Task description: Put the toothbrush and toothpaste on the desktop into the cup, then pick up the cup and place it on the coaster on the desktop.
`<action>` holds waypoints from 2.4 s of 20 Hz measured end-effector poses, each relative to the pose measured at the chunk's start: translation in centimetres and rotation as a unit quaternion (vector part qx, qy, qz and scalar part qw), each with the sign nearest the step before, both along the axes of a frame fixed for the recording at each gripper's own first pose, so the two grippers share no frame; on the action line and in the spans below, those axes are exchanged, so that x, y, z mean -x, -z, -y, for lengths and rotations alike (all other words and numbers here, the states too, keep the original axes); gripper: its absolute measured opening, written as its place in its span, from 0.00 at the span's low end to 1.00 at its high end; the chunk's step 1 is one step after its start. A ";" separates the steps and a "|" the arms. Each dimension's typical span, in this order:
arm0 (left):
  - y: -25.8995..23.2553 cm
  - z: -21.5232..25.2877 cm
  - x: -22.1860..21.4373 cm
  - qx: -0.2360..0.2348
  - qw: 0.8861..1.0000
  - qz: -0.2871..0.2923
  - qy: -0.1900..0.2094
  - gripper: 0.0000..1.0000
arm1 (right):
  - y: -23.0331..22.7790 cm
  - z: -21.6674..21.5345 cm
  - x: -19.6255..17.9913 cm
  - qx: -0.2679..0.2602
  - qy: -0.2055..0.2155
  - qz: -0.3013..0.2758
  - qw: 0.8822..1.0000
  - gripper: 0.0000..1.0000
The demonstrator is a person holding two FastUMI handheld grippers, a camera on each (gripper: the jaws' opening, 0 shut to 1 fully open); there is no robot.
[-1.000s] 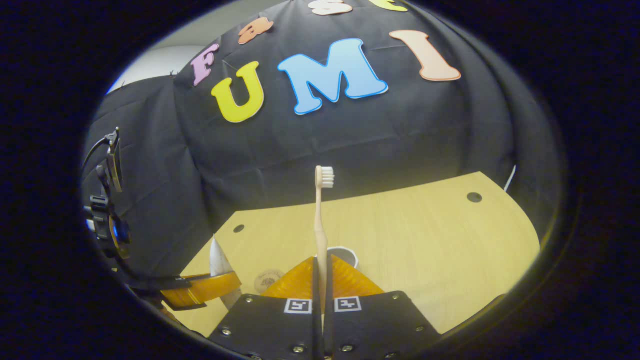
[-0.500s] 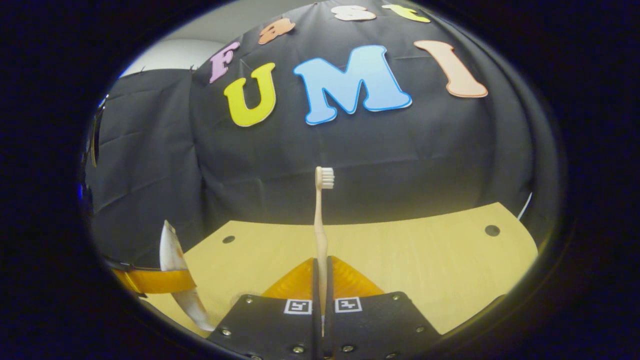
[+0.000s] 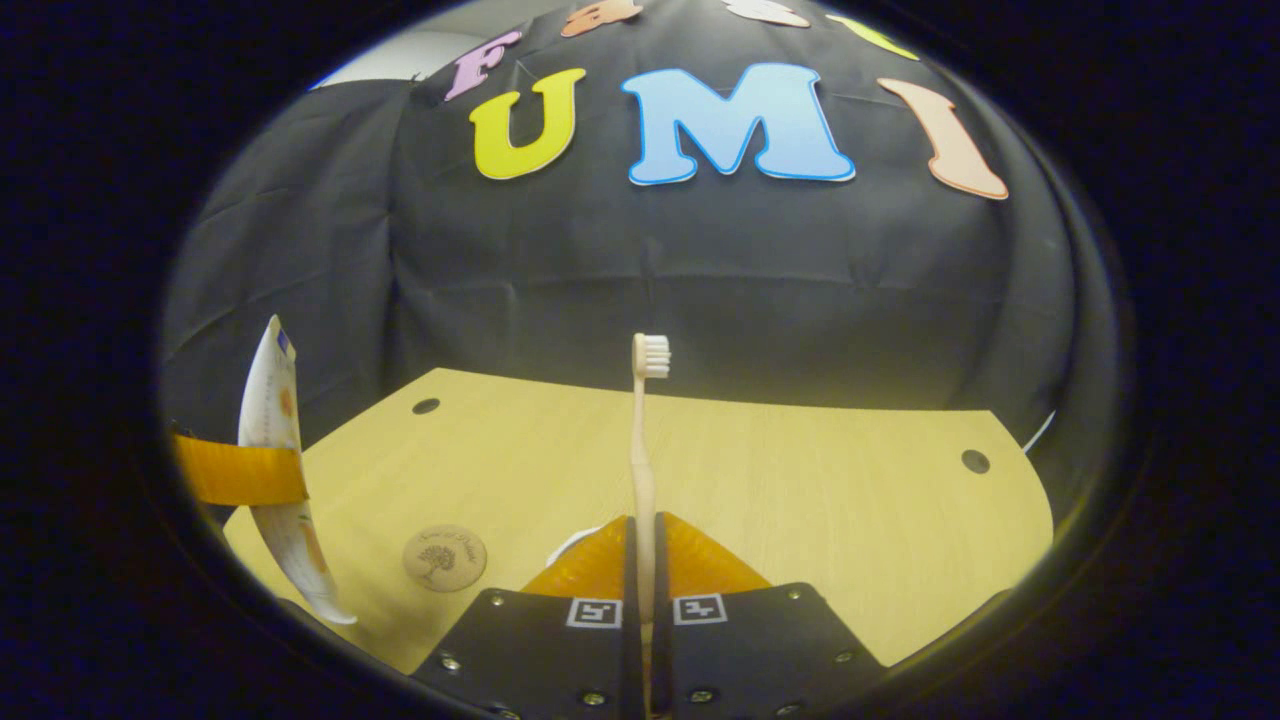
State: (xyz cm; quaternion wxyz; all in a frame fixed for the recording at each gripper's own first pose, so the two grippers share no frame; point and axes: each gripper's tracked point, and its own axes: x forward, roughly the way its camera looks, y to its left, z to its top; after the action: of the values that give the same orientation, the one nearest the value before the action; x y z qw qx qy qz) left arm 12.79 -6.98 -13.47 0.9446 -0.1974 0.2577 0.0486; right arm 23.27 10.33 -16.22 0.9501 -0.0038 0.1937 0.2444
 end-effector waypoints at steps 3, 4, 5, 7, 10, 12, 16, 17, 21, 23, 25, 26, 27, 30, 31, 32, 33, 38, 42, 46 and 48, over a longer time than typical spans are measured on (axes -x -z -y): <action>0.1 0.1 0.0 0.007 1.000 -0.002 0.003 0.25 | 0.1 0.4 0.5 0.000 -0.001 -0.007 1.000 0.06; 0.1 0.1 -0.1 0.008 1.000 -0.002 0.003 0.25 | 0.0 0.5 0.6 0.000 -0.002 -0.008 1.000 0.10; 0.3 0.1 -0.1 0.009 1.000 -0.003 0.002 0.25 | 0.0 0.5 0.7 -0.001 -0.003 -0.010 1.000 0.10; 0.6 0.3 -0.1 0.016 1.000 -0.004 0.004 0.25 | -0.3 1.1 1.1 0.001 0.002 -0.010 1.000 0.14; 0.9 0.7 -0.5 0.029 1.000 -0.001 0.008 0.25 | -1.1 2.2 2.0 -0.009 0.011 -0.012 1.000 0.52; 1.0 1.8 -1.6 0.042 0.999 0.002 0.019 0.25 | -1.9 3.6 2.9 -0.017 0.021 -0.012 1.000 0.74; 1.0 3.3 -2.7 0.057 0.997 0.017 0.041 0.25 | -3.5 7.1 4.1 -0.008 0.052 0.004 0.999 0.87; 0.6 3.8 -3.3 0.063 0.997 0.027 0.047 0.25 | -3.8 8.1 4.3 -0.008 0.060 0.008 0.998 0.89; -0.7 6.5 -5.8 0.100 0.989 0.074 0.076 0.25 | -3.8 11.0 6.3 -0.017 0.080 -0.007 0.997 0.88; -1.5 7.9 -7.1 0.111 0.984 0.104 0.089 0.24 | -3.4 12.3 7.0 -0.019 0.092 -0.021 0.995 0.88; -1.9 9.1 -8.8 0.108 0.981 0.126 0.098 0.25 | -2.9 13.4 7.7 -0.017 0.104 -0.033 0.994 0.88; -2.0 9.4 -9.4 0.106 0.980 0.134 0.099 0.24 | -2.6 14.0 8.0 -0.014 0.109 -0.038 0.993 0.88; -2.0 9.7 -10.1 0.105 0.979 0.144 0.101 0.24 | -2.3 14.5 8.3 -0.012 0.115 -0.040 0.993 0.88; -0.5 10.6 -11.7 0.101 0.977 0.156 0.101 0.25 | -1.1 15.6 8.9 -0.002 0.120 -0.059 0.991 0.88; -0.2 10.6 -12.0 0.093 0.977 0.162 0.099 0.25 | -0.8 15.7 9.2 -0.002 0.121 -0.067 0.990 0.88; -0.2 10.4 -12.3 0.080 0.977 0.173 0.095 0.25 | -0.6 15.8 9.4 -0.005 0.121 -0.074 0.990 0.88; -0.4 10.3 -12.3 0.064 0.976 0.186 0.095 0.24 | -0.4 15.8 9.5 -0.010 0.123 -0.081 0.989 0.88; 0.2 10.6 -11.7 0.010 0.968 0.228 0.100 0.24 | 0.7 15.9 9.5 -0.025 0.133 -0.107 0.985 0.88; 2.8 11.2 -11.8 -0.013 0.971 0.215 0.101 0.28 | 1.1 15.7 9.6 -0.028 0.130 -0.117 0.984 0.88; 1.9 11.7 -11.3 -0.003 0.969 0.218 0.120 0.60 | 1.2 15.0 10.2 -0.017 0.122 -0.118 0.985 0.88; 1.3 11.7 -11.1 -0.007 0.967 0.221 0.124 0.82 | 1.2 14.5 10.3 -0.013 0.117 -0.118 0.986 0.88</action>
State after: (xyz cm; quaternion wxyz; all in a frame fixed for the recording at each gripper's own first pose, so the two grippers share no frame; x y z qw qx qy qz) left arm 23.85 -18.72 -14.78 0.9780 -0.1634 0.0647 -0.1120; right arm 12.96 -4.21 -17.46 0.9428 0.0598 0.3000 0.1327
